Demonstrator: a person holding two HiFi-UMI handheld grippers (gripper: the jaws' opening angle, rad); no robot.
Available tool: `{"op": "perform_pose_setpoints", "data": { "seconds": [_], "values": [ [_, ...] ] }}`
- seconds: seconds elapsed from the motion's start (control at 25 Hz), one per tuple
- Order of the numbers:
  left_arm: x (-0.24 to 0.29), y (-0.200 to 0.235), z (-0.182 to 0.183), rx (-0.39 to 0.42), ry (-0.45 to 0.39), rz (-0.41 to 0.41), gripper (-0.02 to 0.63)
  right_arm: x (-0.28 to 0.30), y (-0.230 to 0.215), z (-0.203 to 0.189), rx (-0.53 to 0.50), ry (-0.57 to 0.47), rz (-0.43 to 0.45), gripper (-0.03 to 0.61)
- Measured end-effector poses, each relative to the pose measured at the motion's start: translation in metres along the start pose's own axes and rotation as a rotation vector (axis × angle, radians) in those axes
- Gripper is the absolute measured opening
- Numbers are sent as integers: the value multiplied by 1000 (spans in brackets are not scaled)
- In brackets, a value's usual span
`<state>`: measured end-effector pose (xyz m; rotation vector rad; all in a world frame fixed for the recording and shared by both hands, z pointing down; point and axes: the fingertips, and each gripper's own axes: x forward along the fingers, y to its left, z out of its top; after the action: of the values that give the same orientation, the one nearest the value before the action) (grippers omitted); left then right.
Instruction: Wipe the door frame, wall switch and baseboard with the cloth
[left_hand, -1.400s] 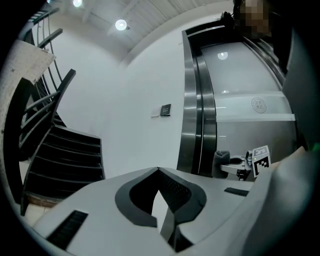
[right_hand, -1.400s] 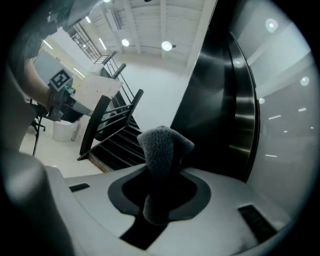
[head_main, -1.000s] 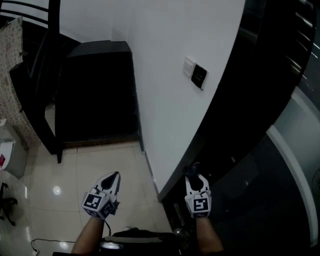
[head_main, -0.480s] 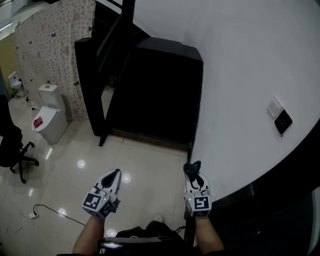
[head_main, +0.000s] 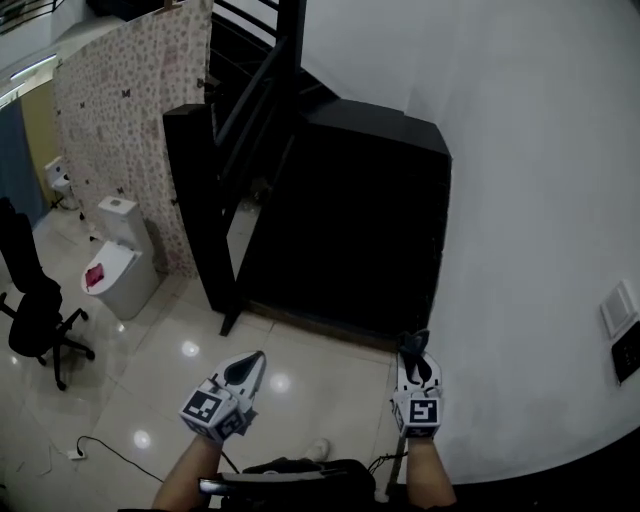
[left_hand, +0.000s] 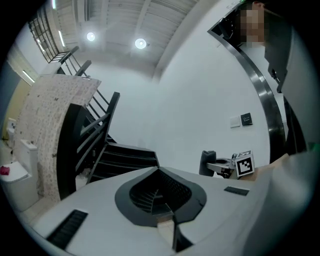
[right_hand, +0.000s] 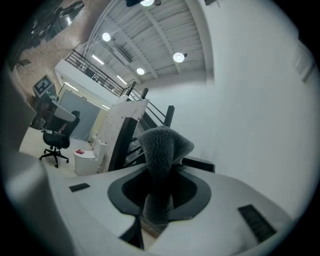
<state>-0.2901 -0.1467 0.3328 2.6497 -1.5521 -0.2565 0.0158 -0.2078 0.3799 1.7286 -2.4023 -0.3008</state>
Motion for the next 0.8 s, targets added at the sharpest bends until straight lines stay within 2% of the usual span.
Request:
{"op": "perform_pose_setpoints", "data": {
  "seconds": [0.2,0.28,0.44,0.56,0.64,0.72,0.8],
  "values": [
    [126,9,26,-4,-52,-132,-9,57,-77,16,-35,0,-114,89],
    [176,-2,17,-13,-41,-224,-9,57,-105,15,-53,8,-183,89],
    [276,-46,-11,-54,-18,-441,-9,30,-172,14,-150,86,-362,89],
    [340,-104,-34,-106,9,-662,-9,-12,-218,19,-224,155,-552,89],
    [374,-162,-42,-149,37,-861,-9,-57,-240,28,-276,227,-722,89],
    [396,-217,-46,-182,67,-1058,-9,-102,-255,39,-335,315,-887,89],
    [410,-251,-46,-200,84,-1191,-9,-132,-265,49,-381,400,-991,89]
  ]
}}
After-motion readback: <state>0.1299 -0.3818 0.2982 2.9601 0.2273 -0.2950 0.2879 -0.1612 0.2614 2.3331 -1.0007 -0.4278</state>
